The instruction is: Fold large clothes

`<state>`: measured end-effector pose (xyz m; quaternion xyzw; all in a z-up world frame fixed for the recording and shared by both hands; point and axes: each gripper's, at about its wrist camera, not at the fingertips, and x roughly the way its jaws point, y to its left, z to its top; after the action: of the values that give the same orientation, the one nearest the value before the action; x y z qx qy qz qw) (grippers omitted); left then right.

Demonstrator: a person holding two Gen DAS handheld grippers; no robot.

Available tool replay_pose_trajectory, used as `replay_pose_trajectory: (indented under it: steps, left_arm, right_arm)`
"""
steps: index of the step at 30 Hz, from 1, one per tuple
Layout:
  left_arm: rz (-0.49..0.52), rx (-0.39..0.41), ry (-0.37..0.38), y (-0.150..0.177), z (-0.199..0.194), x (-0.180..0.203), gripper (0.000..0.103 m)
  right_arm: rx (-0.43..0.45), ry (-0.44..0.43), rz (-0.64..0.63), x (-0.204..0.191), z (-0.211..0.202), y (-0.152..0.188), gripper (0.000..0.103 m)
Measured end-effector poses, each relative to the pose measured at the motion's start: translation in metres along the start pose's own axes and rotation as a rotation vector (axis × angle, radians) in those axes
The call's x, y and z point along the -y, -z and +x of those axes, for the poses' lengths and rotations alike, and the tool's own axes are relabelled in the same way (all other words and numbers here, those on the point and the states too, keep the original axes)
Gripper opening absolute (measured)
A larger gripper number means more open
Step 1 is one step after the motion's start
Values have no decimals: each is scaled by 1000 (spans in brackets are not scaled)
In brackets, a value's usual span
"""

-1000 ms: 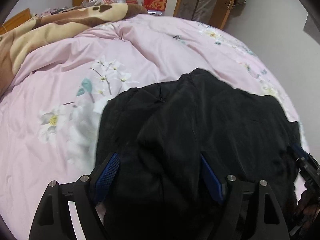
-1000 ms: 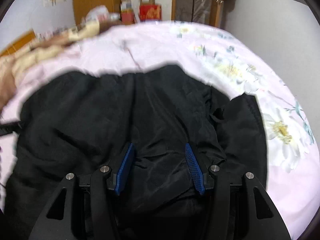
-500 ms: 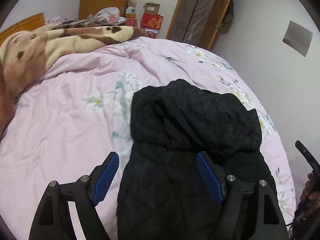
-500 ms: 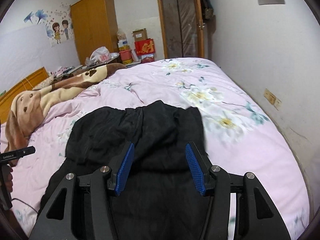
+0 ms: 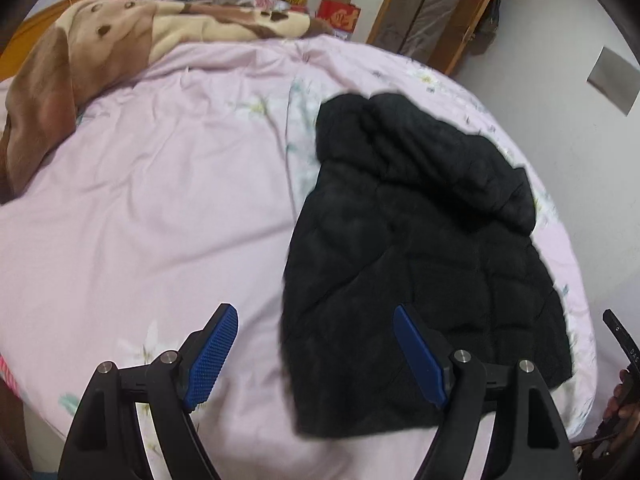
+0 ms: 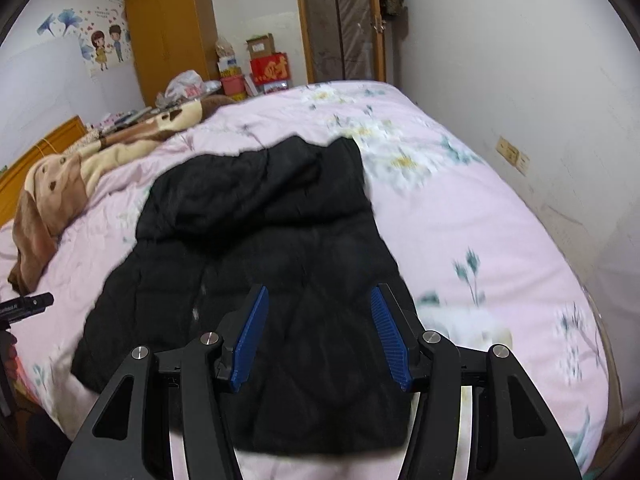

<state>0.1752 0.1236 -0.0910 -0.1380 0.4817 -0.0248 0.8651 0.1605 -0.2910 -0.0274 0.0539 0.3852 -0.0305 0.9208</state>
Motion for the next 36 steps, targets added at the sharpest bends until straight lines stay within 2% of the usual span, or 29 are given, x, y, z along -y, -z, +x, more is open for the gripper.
replay_pose_trajectory:
  steps: [3, 5, 13, 17, 20, 22, 23, 24, 25, 26, 27, 32, 34, 36]
  left_arm:
    - [4, -45, 22, 21, 16, -4, 80]
    - [-8, -82, 39, 32, 31, -8, 80]
    - [-82, -110, 43, 45, 65, -17, 80]
    - [-97, -139, 86, 47, 79, -16, 80]
    - [-99, -138, 78, 49, 85, -11, 79]
    - [-98, -138, 93, 49, 85, -8, 70]
    - [-90, -142, 113, 50, 85, -3, 60]
    - [-80, -140, 101, 49, 83, -1, 58]
    - [-69, -137, 91, 49, 81, 2, 55]
    - [-60, -134, 87, 48, 79, 4, 48]
    - [-57, -129, 88, 47, 77, 4, 43]
    - [-67, -115, 116, 46, 61, 1, 29]
    - [-53, -97, 117, 45, 51, 6, 24]
    - [-23, -74, 120, 43, 42, 14, 21]
  right_arm:
    - [-42, 27, 20, 10, 8, 30, 56]
    - [-61, 49, 28, 17, 13, 46, 70]
    - [-129, 105, 109, 51, 43, 74, 74]
    - [-146, 80, 128, 58, 55, 77, 74]
    - [-174, 45, 161, 60, 64, 79, 74]
    - [-193, 37, 181, 61, 69, 79, 74]
    - [-197, 32, 190, 60, 70, 79, 72]
    - [-198, 24, 196, 60, 70, 80, 68]
    - [-202, 6, 203, 59, 70, 81, 58]
    - [-207, -11, 211, 59, 70, 81, 51]
    - [-210, -4, 210, 57, 69, 81, 51]
    - [-205, -26, 208, 50, 61, 79, 33]
    - [-188, -41, 212, 49, 53, 76, 24]
    - [-162, -54, 196, 45, 42, 73, 20]
